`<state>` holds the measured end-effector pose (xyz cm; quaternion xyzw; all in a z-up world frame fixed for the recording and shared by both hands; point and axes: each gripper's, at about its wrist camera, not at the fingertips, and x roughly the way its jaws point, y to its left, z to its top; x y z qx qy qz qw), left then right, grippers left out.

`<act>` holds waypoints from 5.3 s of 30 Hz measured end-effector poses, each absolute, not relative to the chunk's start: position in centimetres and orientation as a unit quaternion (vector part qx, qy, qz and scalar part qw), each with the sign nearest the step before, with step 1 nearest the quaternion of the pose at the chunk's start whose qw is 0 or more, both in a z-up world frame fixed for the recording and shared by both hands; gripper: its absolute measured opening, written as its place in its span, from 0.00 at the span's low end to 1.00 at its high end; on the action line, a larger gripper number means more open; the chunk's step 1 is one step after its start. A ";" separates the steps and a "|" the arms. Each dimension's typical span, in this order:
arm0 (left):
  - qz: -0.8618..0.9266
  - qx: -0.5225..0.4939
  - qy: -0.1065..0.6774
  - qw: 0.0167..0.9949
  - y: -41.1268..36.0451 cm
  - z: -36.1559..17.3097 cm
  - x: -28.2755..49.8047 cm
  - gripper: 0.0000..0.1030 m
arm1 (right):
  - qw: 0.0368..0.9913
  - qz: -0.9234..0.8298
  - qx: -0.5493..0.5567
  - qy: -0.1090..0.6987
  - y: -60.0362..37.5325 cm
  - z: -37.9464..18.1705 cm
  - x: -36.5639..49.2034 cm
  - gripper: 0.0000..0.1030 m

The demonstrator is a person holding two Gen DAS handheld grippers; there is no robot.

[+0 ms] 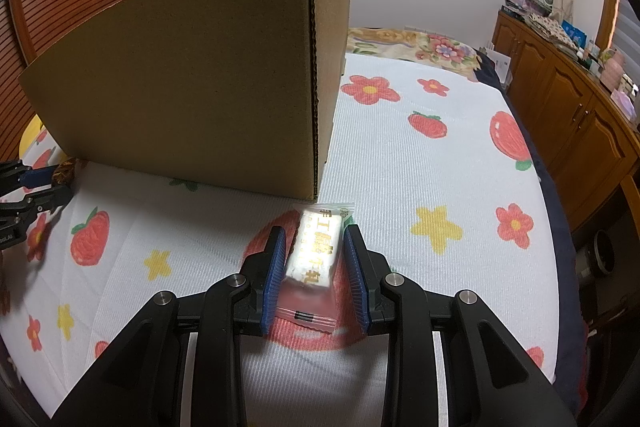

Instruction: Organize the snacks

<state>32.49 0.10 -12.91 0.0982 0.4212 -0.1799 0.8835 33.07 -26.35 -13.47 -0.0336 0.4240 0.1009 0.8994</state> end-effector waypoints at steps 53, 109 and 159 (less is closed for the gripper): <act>-0.213 0.062 0.258 0.941 -1.6 6.6 26.0 0.19 | 0.950 0.137 -0.050 0.276 -26.1 7.2 22.7 0.19; -0.179 0.030 0.415 0.891 -1.0 -2.9 45.5 0.50 | 0.892 0.217 -0.054 0.393 -15.5 -4.2 43.5 0.38; -0.061 0.080 0.183 0.978 0.0 8.8 12.0 1.00 | 0.965 0.114 0.000 0.235 -21.7 5.4 14.4 1.00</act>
